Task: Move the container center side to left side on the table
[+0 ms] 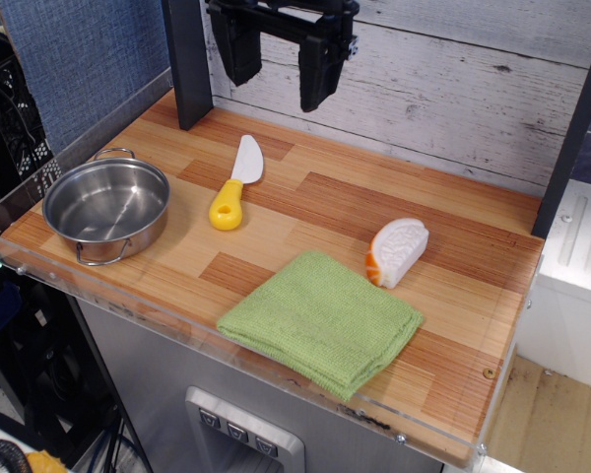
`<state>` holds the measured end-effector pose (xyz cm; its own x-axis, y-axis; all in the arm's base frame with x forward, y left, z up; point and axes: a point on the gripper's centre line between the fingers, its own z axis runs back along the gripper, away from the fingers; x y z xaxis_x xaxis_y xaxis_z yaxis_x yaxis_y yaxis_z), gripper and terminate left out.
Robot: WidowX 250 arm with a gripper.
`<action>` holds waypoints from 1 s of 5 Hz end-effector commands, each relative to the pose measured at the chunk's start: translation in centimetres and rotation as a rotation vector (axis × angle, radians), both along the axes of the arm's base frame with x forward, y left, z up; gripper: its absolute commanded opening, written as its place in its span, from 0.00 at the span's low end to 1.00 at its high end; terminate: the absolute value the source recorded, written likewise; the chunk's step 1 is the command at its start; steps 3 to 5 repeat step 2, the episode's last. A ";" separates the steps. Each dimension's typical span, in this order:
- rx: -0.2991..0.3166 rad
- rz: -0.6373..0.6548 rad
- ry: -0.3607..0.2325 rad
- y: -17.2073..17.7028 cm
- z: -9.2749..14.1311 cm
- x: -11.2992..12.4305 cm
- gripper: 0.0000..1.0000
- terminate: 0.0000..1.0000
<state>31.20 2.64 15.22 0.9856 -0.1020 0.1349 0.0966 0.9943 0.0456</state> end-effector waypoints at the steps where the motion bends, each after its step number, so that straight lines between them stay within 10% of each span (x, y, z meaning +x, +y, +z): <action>1: 0.017 0.045 -0.019 1.3 0.6 -1.2 1.00 0.00; 2: 0.017 0.045 -0.019 1.3 0.6 -1.2 1.00 1.00; 5: 0.017 0.045 -0.019 1.3 0.6 -1.2 1.00 1.00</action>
